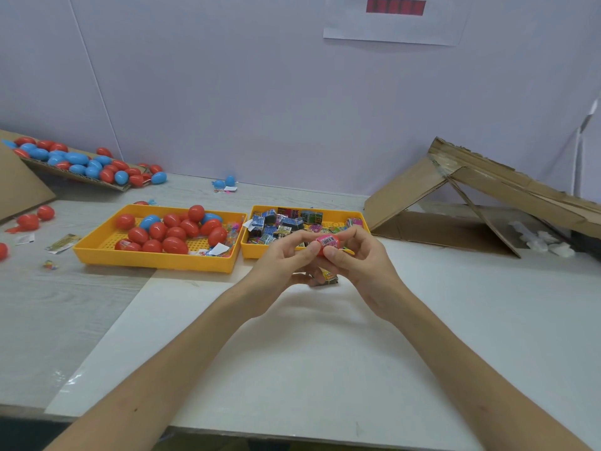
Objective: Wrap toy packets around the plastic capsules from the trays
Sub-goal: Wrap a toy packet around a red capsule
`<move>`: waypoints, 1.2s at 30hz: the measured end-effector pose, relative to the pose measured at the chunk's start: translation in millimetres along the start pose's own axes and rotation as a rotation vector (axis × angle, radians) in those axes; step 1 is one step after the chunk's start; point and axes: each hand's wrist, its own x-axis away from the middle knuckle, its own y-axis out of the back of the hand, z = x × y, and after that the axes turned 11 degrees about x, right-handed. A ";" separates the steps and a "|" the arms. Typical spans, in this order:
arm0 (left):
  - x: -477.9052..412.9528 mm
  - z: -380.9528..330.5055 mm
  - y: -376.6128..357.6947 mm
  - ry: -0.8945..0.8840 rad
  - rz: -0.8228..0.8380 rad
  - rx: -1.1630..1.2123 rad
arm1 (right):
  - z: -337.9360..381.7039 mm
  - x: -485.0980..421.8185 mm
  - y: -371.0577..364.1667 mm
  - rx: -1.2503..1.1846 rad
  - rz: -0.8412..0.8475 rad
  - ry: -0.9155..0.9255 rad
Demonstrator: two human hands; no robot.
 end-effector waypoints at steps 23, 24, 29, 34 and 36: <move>1.4 -1.3 -1.2 0.054 0.109 0.047 | 6.5 -0.5 1.5 0.029 -0.057 0.040; 1.4 -0.7 -0.6 0.041 0.100 0.042 | 7.0 -0.3 1.7 0.026 -0.044 0.041; 0.8 0.2 2.5 -0.013 0.079 0.065 | 8.2 -0.5 6.5 0.026 0.006 0.052; 0.9 0.5 1.7 -0.064 0.063 0.028 | 8.7 -0.2 6.5 0.036 0.011 0.052; 0.7 0.9 1.0 -0.079 0.047 -0.006 | 8.7 -0.3 6.3 0.031 0.008 0.052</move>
